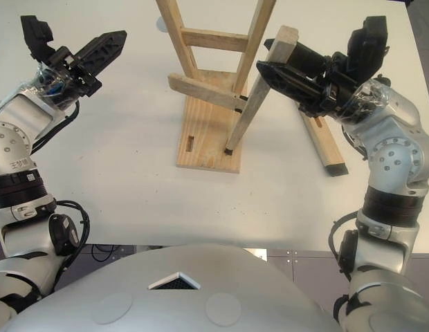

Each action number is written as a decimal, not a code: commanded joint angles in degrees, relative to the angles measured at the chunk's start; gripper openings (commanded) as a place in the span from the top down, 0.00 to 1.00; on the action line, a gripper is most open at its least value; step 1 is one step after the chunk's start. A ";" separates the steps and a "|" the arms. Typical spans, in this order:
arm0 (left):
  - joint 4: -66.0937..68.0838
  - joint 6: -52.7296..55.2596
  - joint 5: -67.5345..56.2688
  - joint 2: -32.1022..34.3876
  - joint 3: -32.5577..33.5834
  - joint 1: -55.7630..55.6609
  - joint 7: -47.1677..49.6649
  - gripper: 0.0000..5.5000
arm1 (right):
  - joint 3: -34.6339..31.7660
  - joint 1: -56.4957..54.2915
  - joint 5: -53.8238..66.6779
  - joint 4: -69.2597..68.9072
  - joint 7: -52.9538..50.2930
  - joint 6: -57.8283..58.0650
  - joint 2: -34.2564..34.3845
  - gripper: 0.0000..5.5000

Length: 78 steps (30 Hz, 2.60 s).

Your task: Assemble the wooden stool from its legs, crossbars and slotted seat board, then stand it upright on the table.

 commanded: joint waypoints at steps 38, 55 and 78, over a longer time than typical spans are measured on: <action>-5.24 -6.00 0.36 -6.74 3.77 8.70 6.21 0.31 | 19.15 -8.10 -34.46 9.01 17.42 -21.95 -22.59 0.33; -5.74 -13.55 6.26 -10.05 6.99 12.36 13.29 0.31 | 0.67 3.78 -35.49 12.14 -20.21 6.17 -10.69 0.02; -12.28 -25.41 6.96 -22.07 6.36 22.60 18.19 0.31 | 15.10 0.64 -43.91 21.59 -1.03 2.86 -23.73 0.43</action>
